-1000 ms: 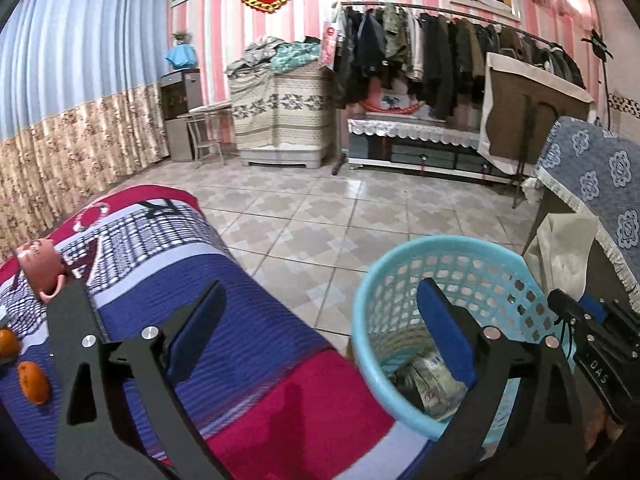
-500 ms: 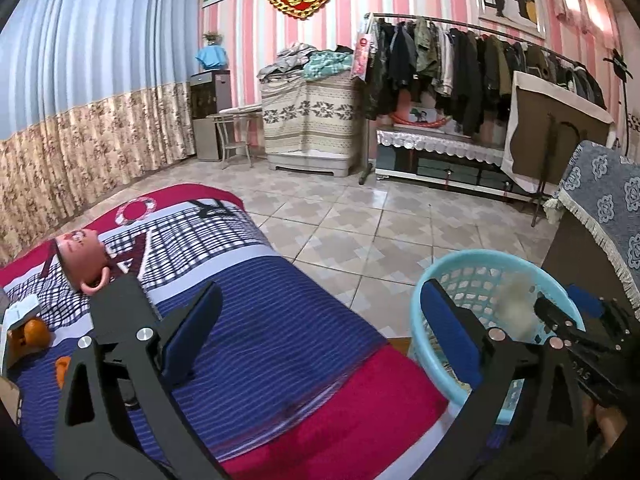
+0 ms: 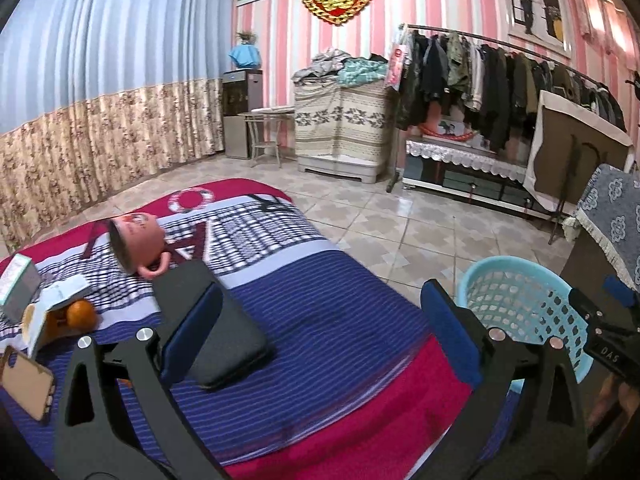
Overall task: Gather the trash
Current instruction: 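Move both tools back over the bed toward the receipt and orange peel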
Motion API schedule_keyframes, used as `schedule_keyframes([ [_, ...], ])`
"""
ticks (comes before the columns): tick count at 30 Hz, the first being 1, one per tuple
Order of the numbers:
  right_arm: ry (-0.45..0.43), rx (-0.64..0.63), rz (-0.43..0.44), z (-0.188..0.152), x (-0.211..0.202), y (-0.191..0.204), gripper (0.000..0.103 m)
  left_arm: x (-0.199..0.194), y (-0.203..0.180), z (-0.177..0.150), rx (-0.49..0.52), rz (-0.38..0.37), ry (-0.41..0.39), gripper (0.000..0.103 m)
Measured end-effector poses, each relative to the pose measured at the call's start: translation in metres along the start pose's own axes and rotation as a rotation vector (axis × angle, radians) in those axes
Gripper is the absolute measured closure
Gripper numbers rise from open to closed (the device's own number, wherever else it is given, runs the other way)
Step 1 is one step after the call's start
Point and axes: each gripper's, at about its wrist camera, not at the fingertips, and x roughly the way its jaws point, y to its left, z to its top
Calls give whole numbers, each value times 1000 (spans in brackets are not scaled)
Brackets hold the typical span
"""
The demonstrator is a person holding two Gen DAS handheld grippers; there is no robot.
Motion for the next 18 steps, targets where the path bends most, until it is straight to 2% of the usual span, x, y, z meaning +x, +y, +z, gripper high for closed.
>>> schedule_keyframes([
  [8, -30, -43, 43, 15, -19, 31, 7, -31, 63, -2, -44, 86, -18, 6],
  [18, -50, -77, 140, 17, -34, 83, 6, -65, 161, -23, -162, 216, -7, 6],
])
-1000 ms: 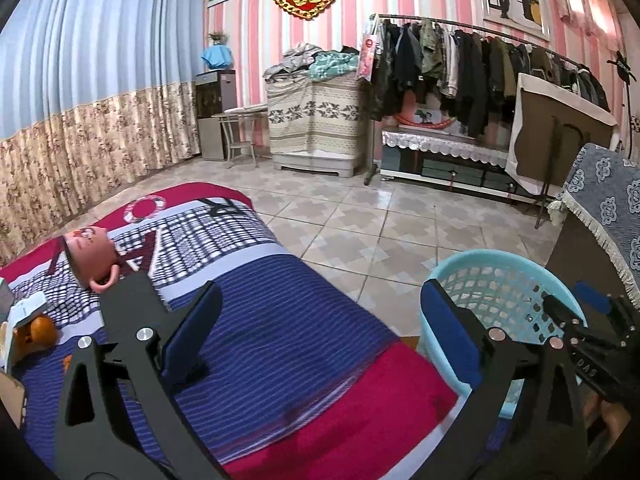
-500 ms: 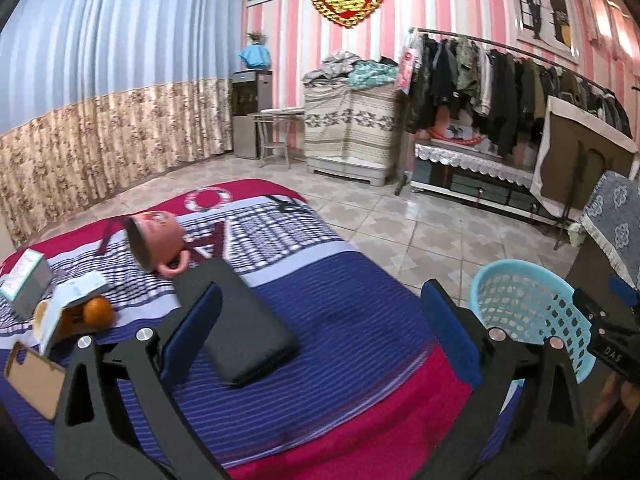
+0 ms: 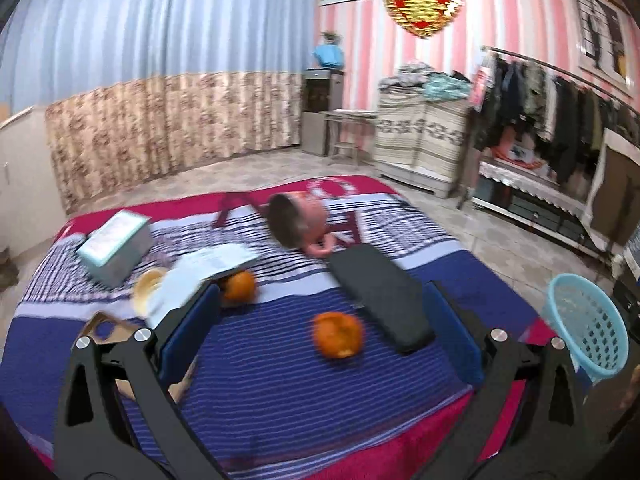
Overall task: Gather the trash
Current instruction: 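Move both tools back over the bed toward the receipt and orange peel, then grasp the white receipt with left tool while right tool grasps the orange peel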
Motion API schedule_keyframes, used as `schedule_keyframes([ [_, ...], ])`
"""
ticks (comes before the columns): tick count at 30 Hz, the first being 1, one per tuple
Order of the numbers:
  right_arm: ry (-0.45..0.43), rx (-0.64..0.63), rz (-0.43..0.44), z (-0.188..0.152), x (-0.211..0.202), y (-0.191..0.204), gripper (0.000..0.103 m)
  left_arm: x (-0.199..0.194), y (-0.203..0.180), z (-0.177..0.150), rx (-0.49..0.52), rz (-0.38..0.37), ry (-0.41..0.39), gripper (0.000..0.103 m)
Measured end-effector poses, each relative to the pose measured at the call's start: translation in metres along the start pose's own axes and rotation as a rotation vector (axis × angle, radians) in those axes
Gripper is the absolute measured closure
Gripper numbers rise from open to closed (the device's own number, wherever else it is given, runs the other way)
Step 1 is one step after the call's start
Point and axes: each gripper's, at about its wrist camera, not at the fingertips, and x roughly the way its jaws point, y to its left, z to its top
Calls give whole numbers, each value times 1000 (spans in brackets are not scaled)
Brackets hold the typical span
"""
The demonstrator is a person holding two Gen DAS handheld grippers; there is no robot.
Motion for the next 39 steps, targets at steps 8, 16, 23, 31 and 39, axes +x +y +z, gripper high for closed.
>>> schedule_keyframes([
  [8, 5, -4, 72, -2, 3, 38, 6, -11, 79, -11, -54, 131, 10, 6],
  [16, 31, -32, 163, -10, 15, 87, 6, -14, 139, -33, -78, 239, 44, 6],
  [23, 60, -88, 254, -15, 24, 137, 6, -12, 169, -48, -85, 292, 75, 6],
  [31, 92, -156, 365, -15, 29, 204, 6, -15, 197, -60, -145, 314, 94, 6],
  [39, 163, -238, 436, -22, 49, 255, 7, -11, 210, -71, -216, 296, 112, 6],
])
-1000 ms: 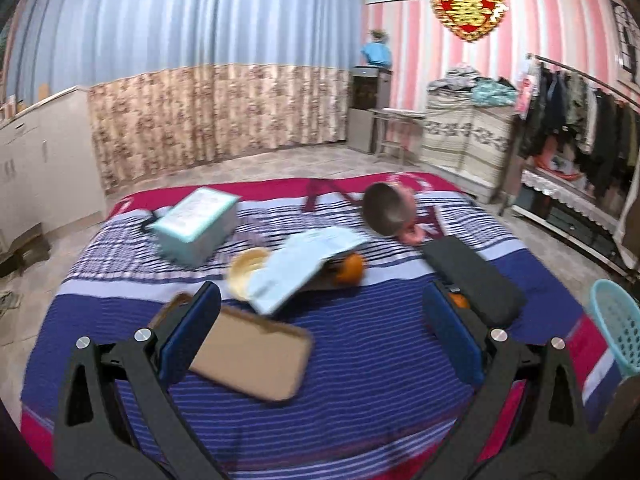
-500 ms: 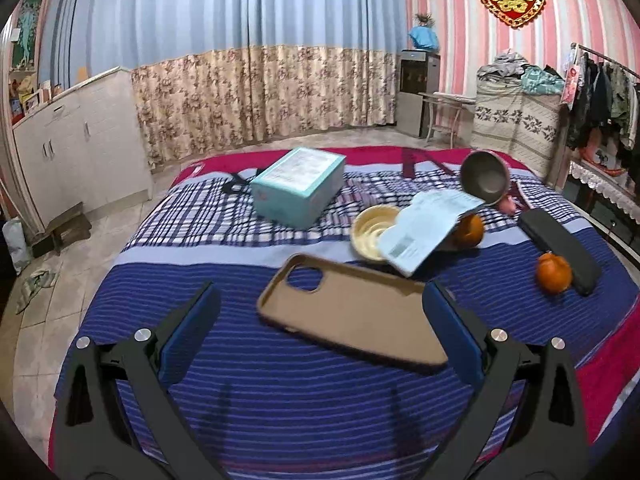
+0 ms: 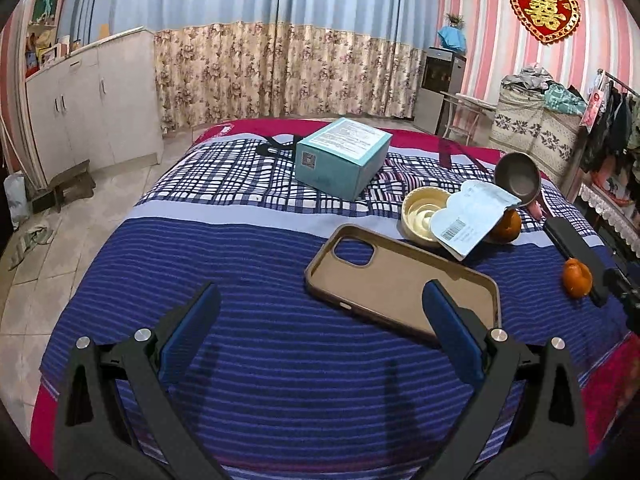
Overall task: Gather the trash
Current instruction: 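Grasp the white receipt with left tool while right tool grasps the orange peel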
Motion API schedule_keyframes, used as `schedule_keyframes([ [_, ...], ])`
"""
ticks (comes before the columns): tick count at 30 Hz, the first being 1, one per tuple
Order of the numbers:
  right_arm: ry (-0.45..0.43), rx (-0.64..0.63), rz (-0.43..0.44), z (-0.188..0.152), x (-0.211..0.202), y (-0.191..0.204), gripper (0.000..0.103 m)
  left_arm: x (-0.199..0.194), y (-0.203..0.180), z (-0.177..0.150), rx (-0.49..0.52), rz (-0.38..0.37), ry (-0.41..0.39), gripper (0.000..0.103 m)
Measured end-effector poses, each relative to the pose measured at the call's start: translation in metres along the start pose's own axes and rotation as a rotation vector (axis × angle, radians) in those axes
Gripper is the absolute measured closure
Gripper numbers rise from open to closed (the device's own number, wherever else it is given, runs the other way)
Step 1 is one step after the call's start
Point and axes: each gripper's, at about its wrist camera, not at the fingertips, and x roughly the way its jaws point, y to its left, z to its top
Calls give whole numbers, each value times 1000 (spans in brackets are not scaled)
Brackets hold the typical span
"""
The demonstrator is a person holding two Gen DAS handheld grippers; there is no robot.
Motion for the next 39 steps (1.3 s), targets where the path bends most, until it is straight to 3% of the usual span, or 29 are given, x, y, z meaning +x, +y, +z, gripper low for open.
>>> schedule_keyframes([
  [4, 69, -36, 40, 0, 17, 11, 10, 1, 0, -1, 6, -3, 6, 6],
  [6, 116, -52, 68, -1, 28, 15, 24, 2, -1, -1, 11, 1, 14, 6],
  [8, 166, -53, 90, -2, 39, 18, 46, 4, -5, 1, 26, 10, 22, 6],
  [11, 182, -50, 129, -3, 45, 19, 66, 5, -13, 4, 65, 34, 28, 6],
  [13, 155, -46, 132, -3, 38, 19, 72, 6, -22, 8, 87, 27, 31, 6],
  [17, 94, -12, 132, 0, 23, 10, 75, 10, -41, 21, 98, -21, 53, 6],
  [21, 59, 9, 103, 1, 7, -6, 75, 27, -72, 34, 140, -93, 131, 6],
  [26, 24, 33, 63, -3, -13, -32, 75, 44, -115, 36, 260, -66, 129, 11],
  [29, 16, 55, 38, -9, -23, -50, 75, 57, -127, 32, 290, -44, 149, 19],
  [34, 18, 97, 10, -17, -30, -75, 75, 84, -128, 32, 291, -35, 211, 53],
  [39, -3, 102, -19, -21, -38, -86, 75, 70, -121, 34, 260, -88, 171, 69],
])
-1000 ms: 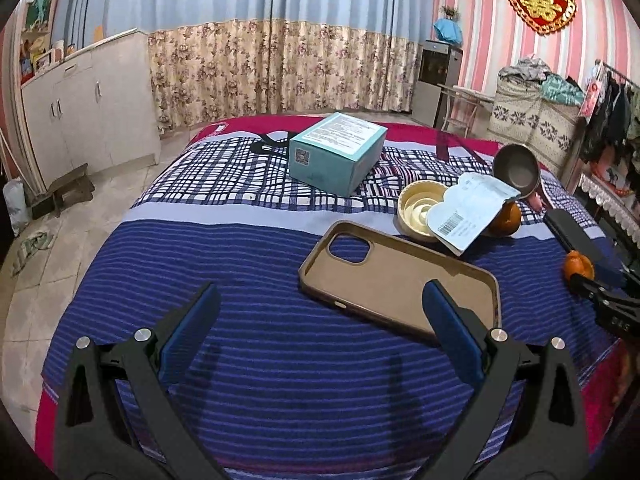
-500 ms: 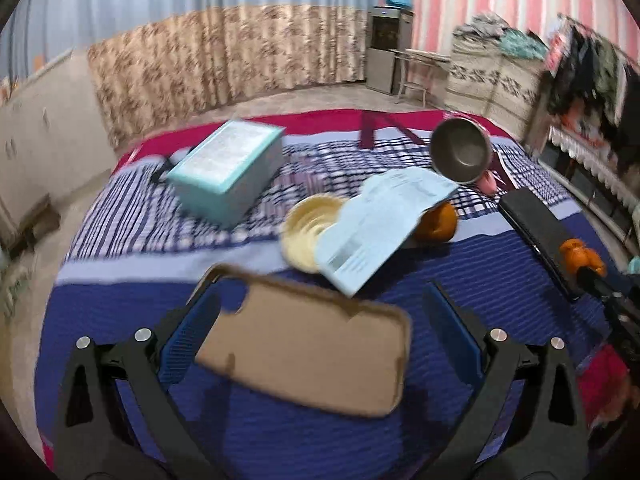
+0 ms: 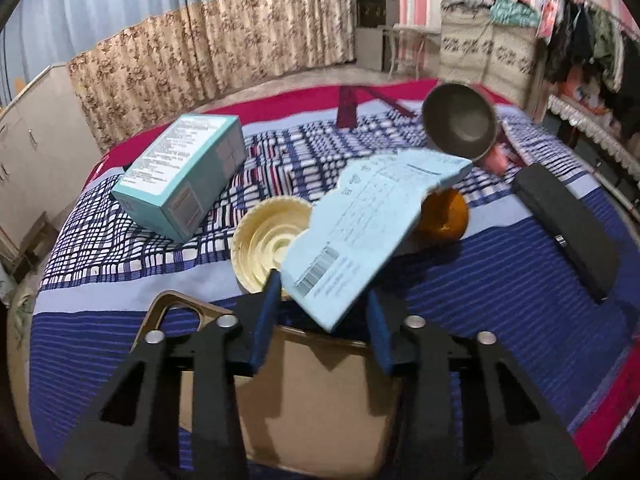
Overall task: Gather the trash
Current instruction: 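Grasp the white receipt with left tool while right tool grasps the orange peel, then carry the receipt to the wastebasket and open left tool while right tool carries the orange peel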
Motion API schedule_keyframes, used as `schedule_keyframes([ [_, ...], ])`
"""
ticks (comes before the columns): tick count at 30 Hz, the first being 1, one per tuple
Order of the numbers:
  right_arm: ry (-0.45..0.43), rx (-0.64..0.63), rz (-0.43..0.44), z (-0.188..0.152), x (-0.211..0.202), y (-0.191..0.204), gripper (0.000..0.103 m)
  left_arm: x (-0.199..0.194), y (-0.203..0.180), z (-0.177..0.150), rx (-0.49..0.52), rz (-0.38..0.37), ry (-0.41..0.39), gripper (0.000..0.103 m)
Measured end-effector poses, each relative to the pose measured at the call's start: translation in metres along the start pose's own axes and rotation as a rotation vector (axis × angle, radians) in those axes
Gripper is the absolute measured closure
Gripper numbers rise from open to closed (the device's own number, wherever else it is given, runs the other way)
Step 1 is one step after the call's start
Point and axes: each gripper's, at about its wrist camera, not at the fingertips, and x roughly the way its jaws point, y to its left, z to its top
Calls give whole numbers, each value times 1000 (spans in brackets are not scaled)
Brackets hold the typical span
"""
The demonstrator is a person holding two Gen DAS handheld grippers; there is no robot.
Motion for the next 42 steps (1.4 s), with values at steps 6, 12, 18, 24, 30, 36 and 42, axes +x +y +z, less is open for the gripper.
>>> schedule_keyframes([
  [6, -17, 38, -14, -1, -8, -16, 75, -18, 0, 0, -10, -34, -38, 94],
  [12, -41, 54, -42, -2, -22, -29, 75, -38, -13, 8, 20, -51, -90, 101],
  [18, -64, 90, -80, -4, -41, -52, 75, -57, -41, 13, 77, -71, -148, 103],
  [24, -63, 115, -104, -10, -50, -69, 75, -49, -49, 13, 59, -111, -120, 103],
  [30, -57, 132, -118, -15, -51, -77, 75, -37, -59, 20, 75, -134, -96, 98],
  [36, -50, 141, -133, -18, -48, -82, 75, -28, -66, 31, 60, -100, -125, 58],
  [42, -50, 148, -145, -22, -48, -90, 75, -33, -74, 33, 64, -134, -142, 97],
])
